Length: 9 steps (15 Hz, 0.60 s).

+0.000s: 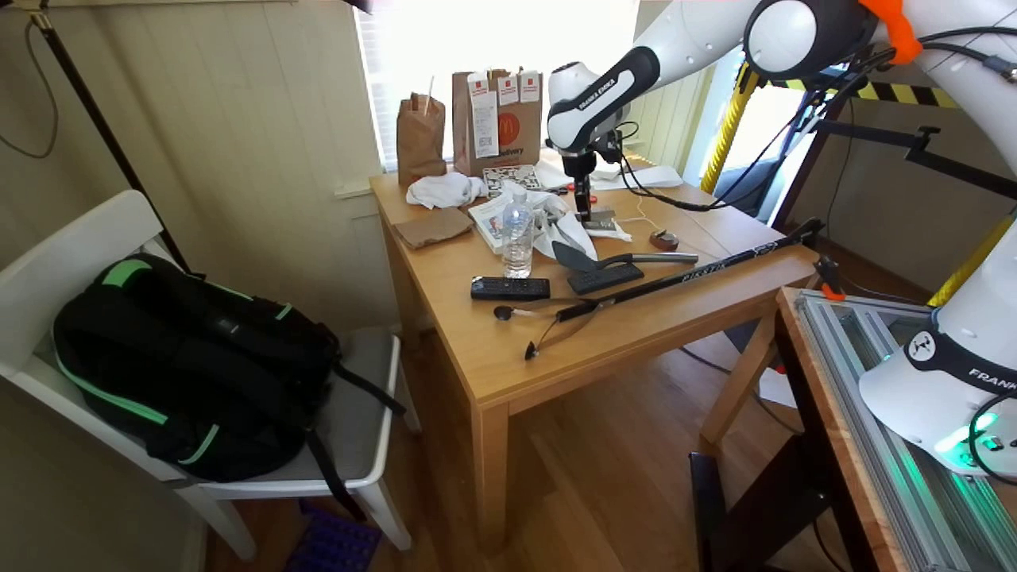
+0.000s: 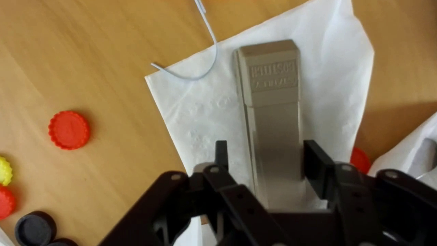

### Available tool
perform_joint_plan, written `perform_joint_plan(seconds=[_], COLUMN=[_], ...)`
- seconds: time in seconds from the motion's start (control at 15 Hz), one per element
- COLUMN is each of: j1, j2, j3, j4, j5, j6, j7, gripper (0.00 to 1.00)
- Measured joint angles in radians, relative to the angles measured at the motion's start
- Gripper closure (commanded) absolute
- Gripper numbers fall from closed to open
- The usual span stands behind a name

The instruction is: Move the stapler to the right

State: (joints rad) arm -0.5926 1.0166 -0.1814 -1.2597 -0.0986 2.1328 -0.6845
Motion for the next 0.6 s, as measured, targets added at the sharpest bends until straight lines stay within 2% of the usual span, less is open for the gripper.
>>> perform_joint_plan(seconds=[0.07,0.2,0.27,0.47,0.6], j1=[0.000,0.000,0.000,-0.007,-0.020], j2=[0.009,0.025,0.030,0.031,0.021], j3=[0.000,0.001,0.001,-0.001,-0.005], j4=[0.010,0.029,0.038,0.065,0.097], j5=[0.000,0.000,0.000,0.000,0.000], j6=[-0.004,-0.012,-0.017,-0.051,-0.113], j7=[0.000,0.000,0.000,0.000,-0.001], gripper=[0.75,0.81,0.88,0.90,0.90])
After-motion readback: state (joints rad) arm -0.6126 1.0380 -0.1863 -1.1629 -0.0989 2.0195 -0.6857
